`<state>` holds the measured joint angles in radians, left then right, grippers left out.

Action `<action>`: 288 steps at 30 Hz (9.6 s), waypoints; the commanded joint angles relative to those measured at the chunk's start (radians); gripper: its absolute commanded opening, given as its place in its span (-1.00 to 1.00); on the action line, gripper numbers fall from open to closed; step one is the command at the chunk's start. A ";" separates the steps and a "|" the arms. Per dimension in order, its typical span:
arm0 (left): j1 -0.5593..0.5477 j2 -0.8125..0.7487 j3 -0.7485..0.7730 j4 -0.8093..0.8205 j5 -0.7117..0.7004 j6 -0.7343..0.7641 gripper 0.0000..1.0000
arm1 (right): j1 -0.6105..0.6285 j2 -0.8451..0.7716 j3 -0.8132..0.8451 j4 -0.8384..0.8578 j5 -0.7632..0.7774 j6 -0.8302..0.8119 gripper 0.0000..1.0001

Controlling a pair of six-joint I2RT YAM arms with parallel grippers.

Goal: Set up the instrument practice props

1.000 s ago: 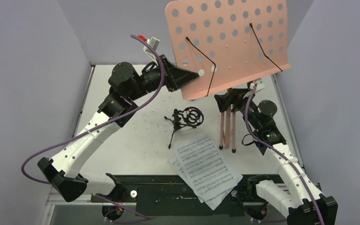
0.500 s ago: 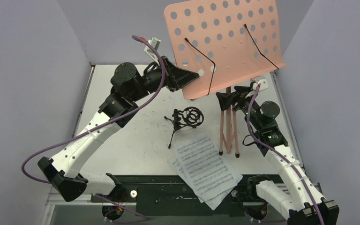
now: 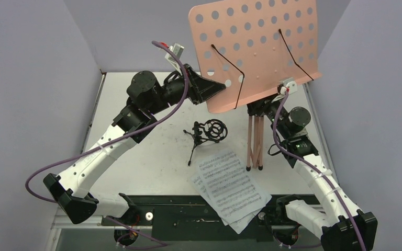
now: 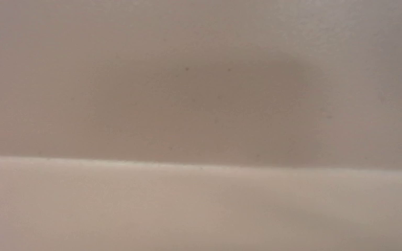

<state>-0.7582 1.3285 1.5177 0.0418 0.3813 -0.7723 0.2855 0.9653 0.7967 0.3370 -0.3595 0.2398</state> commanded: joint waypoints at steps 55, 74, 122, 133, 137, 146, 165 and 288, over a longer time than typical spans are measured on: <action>-0.173 -0.159 -0.619 0.429 -0.169 0.388 0.95 | 0.025 -0.101 0.115 0.078 0.042 0.054 -0.89; -0.230 0.191 -0.395 0.484 -0.185 0.383 0.45 | 0.028 -0.134 0.122 0.059 0.045 0.059 -0.89; -0.261 0.360 -0.159 0.572 -0.454 0.847 -1.00 | 0.027 -0.022 0.354 0.130 0.046 0.038 -0.89; -0.207 0.445 -0.155 0.635 -0.528 0.972 -1.00 | 0.029 0.017 0.317 0.221 0.063 0.002 -0.89; -0.176 0.481 -0.156 0.658 -0.536 1.000 -1.00 | 0.028 0.029 0.250 0.325 0.066 0.004 -0.89; -0.135 0.570 -0.127 0.693 -0.644 1.060 -1.00 | 0.028 0.100 0.106 0.574 0.042 0.011 -0.89; -0.178 0.488 -0.240 0.679 -0.685 1.098 -1.00 | 0.028 -0.076 -0.055 0.358 0.139 0.015 -0.89; -0.224 0.580 -0.288 0.639 -0.541 1.463 -1.00 | 0.030 0.141 0.351 0.521 0.092 -0.049 -0.89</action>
<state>-0.9596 1.8759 1.2285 0.7238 -0.1925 0.6224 0.3008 1.2240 1.0000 0.5205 -0.2398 0.1375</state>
